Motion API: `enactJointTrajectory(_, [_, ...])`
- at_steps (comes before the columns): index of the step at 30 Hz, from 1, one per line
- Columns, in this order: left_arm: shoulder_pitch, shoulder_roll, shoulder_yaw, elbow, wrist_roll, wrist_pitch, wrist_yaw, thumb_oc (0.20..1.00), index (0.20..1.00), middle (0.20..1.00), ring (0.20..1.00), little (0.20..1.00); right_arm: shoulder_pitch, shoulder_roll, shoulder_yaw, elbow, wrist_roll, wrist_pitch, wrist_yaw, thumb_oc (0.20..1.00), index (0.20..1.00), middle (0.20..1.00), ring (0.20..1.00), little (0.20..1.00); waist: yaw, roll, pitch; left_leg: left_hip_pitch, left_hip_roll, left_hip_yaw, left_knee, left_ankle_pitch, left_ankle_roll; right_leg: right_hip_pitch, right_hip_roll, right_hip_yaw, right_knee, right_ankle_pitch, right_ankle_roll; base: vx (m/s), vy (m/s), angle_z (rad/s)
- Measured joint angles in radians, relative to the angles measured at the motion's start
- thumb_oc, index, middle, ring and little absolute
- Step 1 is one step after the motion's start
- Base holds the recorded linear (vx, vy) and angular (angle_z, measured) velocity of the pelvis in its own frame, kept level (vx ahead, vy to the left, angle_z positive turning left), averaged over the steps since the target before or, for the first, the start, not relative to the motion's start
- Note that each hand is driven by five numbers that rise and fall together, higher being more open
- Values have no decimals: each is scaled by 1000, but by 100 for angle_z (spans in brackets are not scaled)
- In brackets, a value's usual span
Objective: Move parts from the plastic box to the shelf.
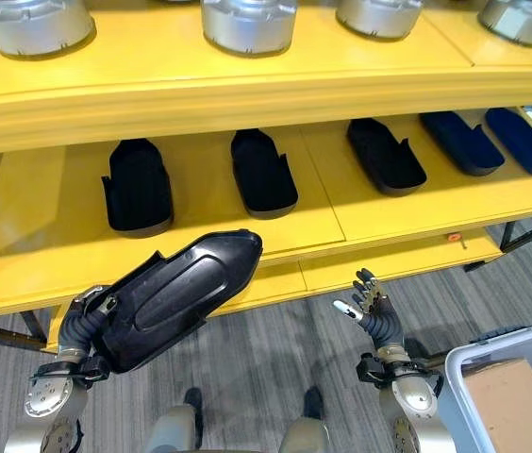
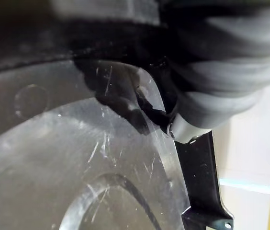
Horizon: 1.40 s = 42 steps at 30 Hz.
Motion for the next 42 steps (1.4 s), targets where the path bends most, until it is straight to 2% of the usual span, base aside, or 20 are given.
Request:
enactJointTrajectory(2, [0, -7, 1, 19, 1, -2, 0, 200, 200, 200, 200, 200, -23, 0, 32, 5, 0, 0, -2, 1000, 1000, 1000, 1000, 1000, 4, 17, -2, 0, 6, 22, -16, -6, 20, -30, -13, -6, 50, 24, 11, 44, 298, -23])
enactJointTrajectory(4, [8, -18, 11, 26, -1, -2, 13, 200, 200, 200, 200, 200, -18, 4, 73, 9, 0, 3, 9, 1000, 1000, 1000, 1000, 1000, 17, 22, -13, 45, 31, 25, -114, 48, 29, -78, 108, 31, 189, -106, 31, 131, 130, -26])
enactJointTrajectory(5, [22, -21, 21, 26, -1, -2, 12, 200, 200, 200, 200, 200, -17, 5, 78, 9, 2, 3, 19, 1000, 1000, 1000, 1000, 1000, 19, 9, -19, 82, 35, 26, -201, 96, 37, -82, 202, 51, 212, -169, 28, 113, 58, -13])
enactJointTrajectory(7, [44, -27, 23, 25, 4, 0, 11, 200, 200, 200, 200, 200, -21, -1, 77, -1, 8, -2, 22, 1000, 1000, 1000, 1000, 1000, 17, -13, -30, 153, 23, 44, -343, 176, 39, -59, 317, 66, 145, -195, -3, 73, 25, -10])
enactJointTrajectory(8, [50, -31, 18, 22, 8, 1, 10, 200, 200, 200, 200, 200, -20, -4, 77, -3, 8, -3, 22, 1000, 1000, 1000, 1000, 1000, 15, -24, -37, 171, 7, 54, -379, 194, 37, -38, 333, 65, 81, -180, -17, 80, 30, -2])
enactJointTrajectory(9, [50, -53, 2, 21, 18, 2, 9, 200, 200, 200, 200, 200, -22, -17, 75, 3, 9, -2, 22, 1000, 1000, 1000, 1000, 1000, 6, -20, -35, 191, -8, 49, -413, 218, 29, 11, 331, 57, 8, -141, -63, 97, 24, 6])
enactJointTrajectory(12, [43, -77, -41, 14, 19, 2, -7, 200, 200, 200, 200, 200, -10, -43, 78, -1, 9, -1, 24, 1000, 1000, 1000, 1000, 1000, -8, 12, -27, 243, -16, 51, -471, 237, 26, 71, 335, 68, -63, -119, -57, 67, -28, 5])
enactJointTrajectory(16, [18, -101, -66, -11, 17, 0, -12, 200, 200, 200, 200, 200, -8, -61, 69, 0, 9, -4, 21, 1000, 1000, 1000, 1000, 1000, -26, 14, -24, 253, -24, 40, -461, 246, 15, 122, 336, 44, -112, -109, -57, 7, -64, 23])
enactJointTrajectory(19, [-56, -98, -85, -15, -3, -1, -27, 200, 200, 200, 200, 200, -5, -70, 40, -2, 9, -13, 15, 1000, 1000, 1000, 1000, 1000, -28, -3, 22, 117, -35, 54, -239, 237, -23, 117, 300, -3, -113, -108, -84, 42, 54, 41])
enactJointTrajectory(20, [-55, -97, -82, -8, -4, -2, -27, 200, 200, 200, 200, 200, -16, -65, 41, -2, 9, -13, 14, 1000, 1000, 1000, 1000, 1000, -28, -17, 34, 81, -21, 62, -172, 197, -20, 116, 282, -11, -119, -93, -102, 101, 76, -4])
enactJointTrajectory(21, [-51, -96, -76, 0, -3, 1, -26, 200, 200, 200, 200, 200, -17, -56, 41, -5, 9, -13, 13, 1000, 1000, 1000, 1000, 1000, -28, -25, 37, 75, 21, 77, -153, 181, -26, 113, 283, -18, -119, -104, -117, 131, 169, 3])
enactJointTrajectory(22, [-44, -99, -77, 1, -3, 1, -26, 200, 200, 200, 200, 200, -15, -57, 32, -11, 9, -15, 3, 1000, 1000, 1000, 1000, 1000, -44, -29, 49, 89, 129, 94, -184, 181, -45, 115, 282, -24, -112, -105, -115, 178, 218, 18])
enactJointTrajectory(24, [-59, -100, -76, 1, -3, 0, -23, 200, 200, 200, 200, 200, -11, -52, 21, -7, 9, -17, -16, 1000, 1000, 1000, 1000, 1000, -58, -17, 53, 112, 249, 77, -299, 211, -90, 96, 295, -27, -86, -122, -91, 176, 228, 23])
enactJointTrajectory(26, [-72, -108, -82, 2, -3, 1, -5, 200, 200, 200, 200, 200, -25, -56, 10, 11, 8, -17, -27, 1000, 1000, 1000, 1000, 1000, -55, -8, 63, 156, 304, 53, -416, 231, -110, 89, 299, -20, -59, -130, -70, 156, 221, 1])
enactJointTrajectory(28, [-77, -104, -86, 2, -4, 0, -2, 200, 200, 200, 200, 200, -33, -65, 2, 10, 8, -18, -34, 1000, 1000, 1000, 1000, 1000, -40, 14, 67, 231, 283, 20, -494, 254, -121, 90, 293, 11, -44, -133, -36, 142, 252, -54])
enactJointTrajectory(29, [-77, -105, -87, 1, -4, 1, 0, 200, 200, 200, 200, 200, -46, -73, 1, 9, 8, -25, -34, 1000, 1000, 1000, 1000, 1000, -23, 44, 68, 279, 257, 16, -505, 251, -133, 101, 293, 42, -43, -131, -4, 174, 364, -38])
enactJointTrajectory(30, [-113, -83, -88, -1, -5, 1, -1, 200, 200, 200, 200, 200, -22, -16, 1, 0, 8, -26, -35, 1000, 1000, 1000, 1000, 1000, -41, 3, 62, 276, 166, 25, -487, 244, -131, 125, 194, 56, -50, -120, 30, 188, 434, -7])
enactJointTrajectory(33, [-139, -47, -85, -16, -14, -23, 0, 200, 200, 200, 200, 200, 7, 4, 9, 1, 9, -23, -34, 1000, 1000, 1000, 1000, 1000, -40, -19, 51, 251, 75, 22, -412, 207, -72, 135, 111, 58, -53, -84, 36, 81, 218, 27])
enactJointTrajectory(38, [-134, -9, -48, -16, -25, -30, 23, 200, 200, 200, 200, 200, 0, 10, 9, 1, 14, -23, -33, 1000, 1000, 1000, 1000, 1000, -29, -39, 35, 185, 37, 1, -354, 184, -51, 114, 80, 83, -56, -58, 46, 19, 133, 18])
enactJointTrajectory(42, [-138, -10, -48, -14, -24, -30, 47, 200, 200, 200, 200, 200, -30, 11, 12, 3, 27, -23, -32, 1000, 1000, 1000, 1000, 1000, -29, -45, 30, 117, 42, 4, -280, 156, -53, 79, 87, 93, -61, -58, 53, -6, 67, -7])
